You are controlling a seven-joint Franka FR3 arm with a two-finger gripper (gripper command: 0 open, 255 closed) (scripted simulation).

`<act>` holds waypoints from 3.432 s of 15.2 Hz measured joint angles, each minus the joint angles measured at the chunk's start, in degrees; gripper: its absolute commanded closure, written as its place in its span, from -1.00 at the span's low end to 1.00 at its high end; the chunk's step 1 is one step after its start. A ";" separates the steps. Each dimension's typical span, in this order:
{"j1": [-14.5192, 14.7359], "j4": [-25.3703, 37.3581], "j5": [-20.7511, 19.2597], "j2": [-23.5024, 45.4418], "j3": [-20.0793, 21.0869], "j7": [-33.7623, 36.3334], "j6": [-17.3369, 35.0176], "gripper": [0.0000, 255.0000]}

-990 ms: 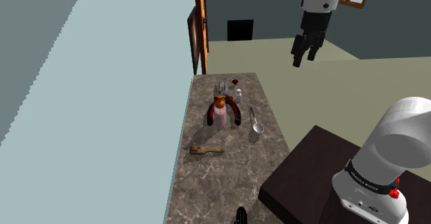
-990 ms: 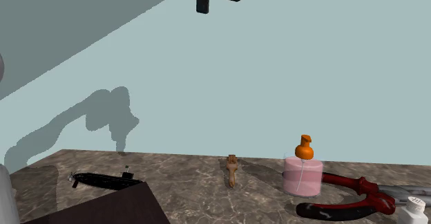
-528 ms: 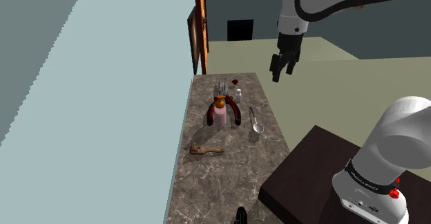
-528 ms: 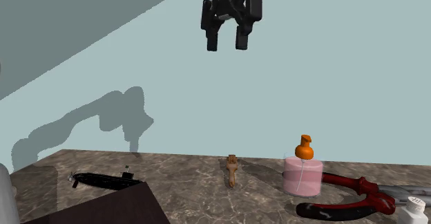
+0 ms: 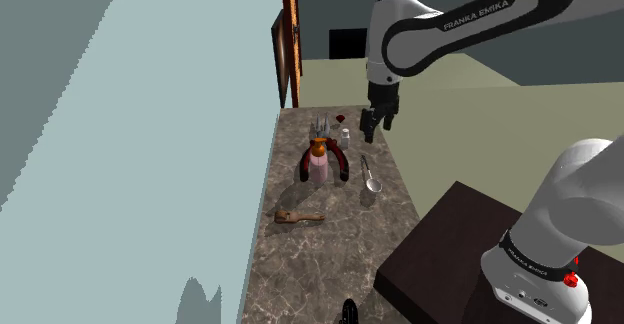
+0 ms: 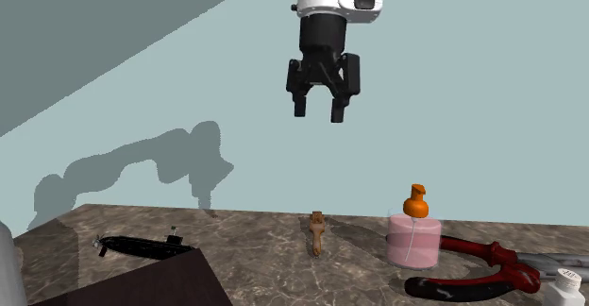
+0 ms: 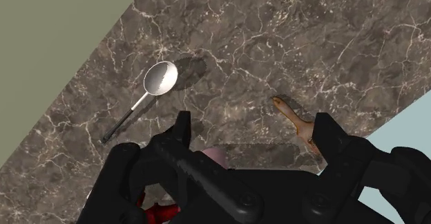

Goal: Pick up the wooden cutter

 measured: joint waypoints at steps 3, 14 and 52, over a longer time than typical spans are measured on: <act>0.80 -0.03 -0.13 5.07 1.20 0.34 4.86 -1.00; 3.95 10.98 -4.35 29.15 4.73 3.87 17.00 -1.00; 13.84 45.86 -13.40 73.17 3.28 7.66 23.84 1.00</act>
